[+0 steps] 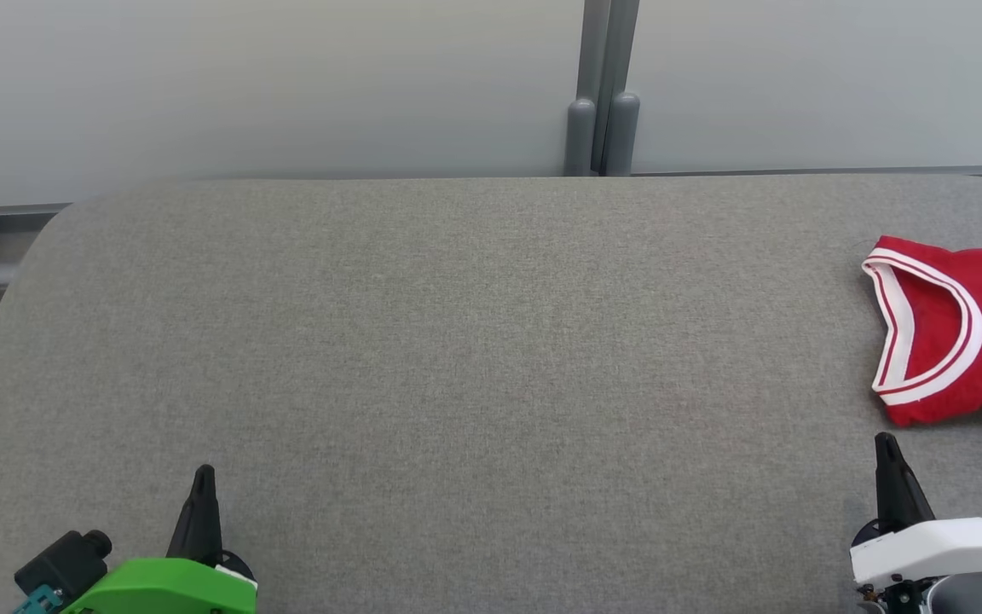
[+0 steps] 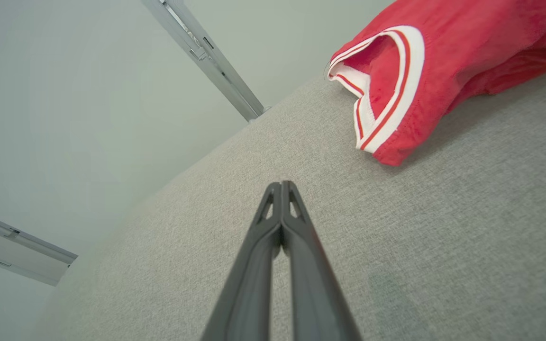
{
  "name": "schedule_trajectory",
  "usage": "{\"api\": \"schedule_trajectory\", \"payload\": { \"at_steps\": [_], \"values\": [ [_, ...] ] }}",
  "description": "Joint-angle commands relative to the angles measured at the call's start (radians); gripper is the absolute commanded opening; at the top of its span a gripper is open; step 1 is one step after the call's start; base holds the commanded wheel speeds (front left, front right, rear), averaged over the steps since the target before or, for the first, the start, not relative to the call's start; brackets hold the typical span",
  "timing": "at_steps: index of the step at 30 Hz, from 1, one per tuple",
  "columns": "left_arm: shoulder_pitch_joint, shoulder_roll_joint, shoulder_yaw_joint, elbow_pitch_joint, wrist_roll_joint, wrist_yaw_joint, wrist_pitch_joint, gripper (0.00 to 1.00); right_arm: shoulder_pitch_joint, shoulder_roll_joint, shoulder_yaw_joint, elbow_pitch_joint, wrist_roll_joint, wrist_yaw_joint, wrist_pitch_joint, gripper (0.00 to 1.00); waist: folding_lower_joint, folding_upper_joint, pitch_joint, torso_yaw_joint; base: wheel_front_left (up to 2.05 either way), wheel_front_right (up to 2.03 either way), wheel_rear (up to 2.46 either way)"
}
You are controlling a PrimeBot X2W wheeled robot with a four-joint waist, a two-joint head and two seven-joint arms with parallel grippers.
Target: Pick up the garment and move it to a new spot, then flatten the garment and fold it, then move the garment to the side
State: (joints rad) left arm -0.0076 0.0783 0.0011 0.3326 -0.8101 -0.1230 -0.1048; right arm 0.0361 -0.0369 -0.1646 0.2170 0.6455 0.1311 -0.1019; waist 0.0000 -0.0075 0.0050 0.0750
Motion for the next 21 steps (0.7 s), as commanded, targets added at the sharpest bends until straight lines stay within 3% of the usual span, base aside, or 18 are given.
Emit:
{"api": "schedule_trajectory", "payload": {
  "at_steps": [1, 21],
  "values": [
    [-0.029, 0.002, 0.010, -0.016, -0.039, -0.004, 0.009, 0.00, -0.025, -0.009, 0.002, -0.008, 0.049, 0.000, 0.010, 0.00, 0.0000, 0.0022, 0.000, -0.002, 0.00, 0.00, 0.00],
    [-0.059, -0.008, 0.040, -0.034, -0.258, -0.006, 0.069, 0.00, -0.068, -0.011, 0.014, 0.007, 0.313, 0.000, 0.072, 0.00, 0.0000, 0.0033, 0.000, -0.018, 0.00, 0.00, 0.00]
  ]
}}
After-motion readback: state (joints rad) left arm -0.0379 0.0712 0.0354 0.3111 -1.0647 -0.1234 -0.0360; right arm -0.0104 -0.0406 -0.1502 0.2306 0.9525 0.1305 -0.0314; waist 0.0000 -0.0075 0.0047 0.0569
